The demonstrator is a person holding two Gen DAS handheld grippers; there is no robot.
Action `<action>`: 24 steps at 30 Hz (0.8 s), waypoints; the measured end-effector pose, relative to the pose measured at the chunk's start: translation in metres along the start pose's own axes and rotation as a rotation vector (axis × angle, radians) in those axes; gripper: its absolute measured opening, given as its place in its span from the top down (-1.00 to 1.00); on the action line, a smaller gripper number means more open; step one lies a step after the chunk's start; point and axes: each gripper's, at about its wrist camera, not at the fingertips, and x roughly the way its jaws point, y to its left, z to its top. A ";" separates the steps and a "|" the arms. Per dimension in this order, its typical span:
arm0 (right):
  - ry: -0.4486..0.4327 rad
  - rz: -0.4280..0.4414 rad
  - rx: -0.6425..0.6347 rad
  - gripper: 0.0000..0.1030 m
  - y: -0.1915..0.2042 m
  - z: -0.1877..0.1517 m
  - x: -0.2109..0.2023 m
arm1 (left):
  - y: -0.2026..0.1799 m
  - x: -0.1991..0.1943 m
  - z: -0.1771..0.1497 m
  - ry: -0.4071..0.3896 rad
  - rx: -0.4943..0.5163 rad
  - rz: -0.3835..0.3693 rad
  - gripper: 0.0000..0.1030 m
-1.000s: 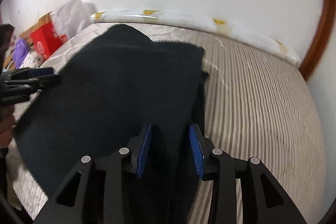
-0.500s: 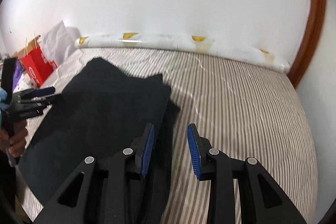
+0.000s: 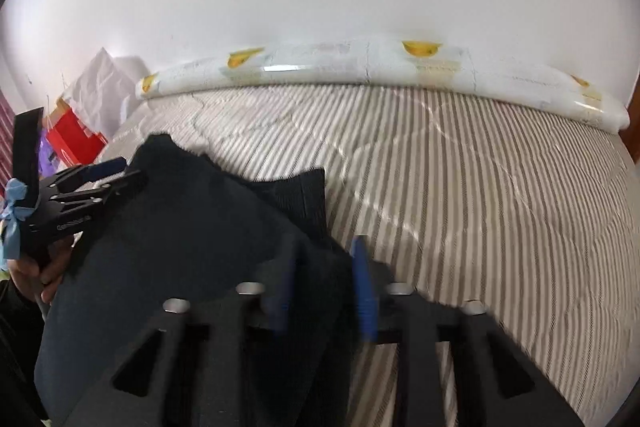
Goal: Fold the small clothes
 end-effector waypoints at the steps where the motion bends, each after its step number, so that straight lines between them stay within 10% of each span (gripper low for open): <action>1: -0.031 0.004 -0.004 0.79 -0.001 0.000 -0.003 | 0.002 0.002 0.001 0.001 -0.008 -0.001 -0.26; 10: -0.016 -0.043 0.011 0.74 -0.006 -0.004 0.001 | 0.006 -0.003 0.001 0.017 -0.035 -0.036 -0.25; 24: -0.016 -0.028 0.000 0.18 0.026 -0.064 -0.115 | -0.003 -0.084 -0.052 0.008 -0.023 -0.086 -0.22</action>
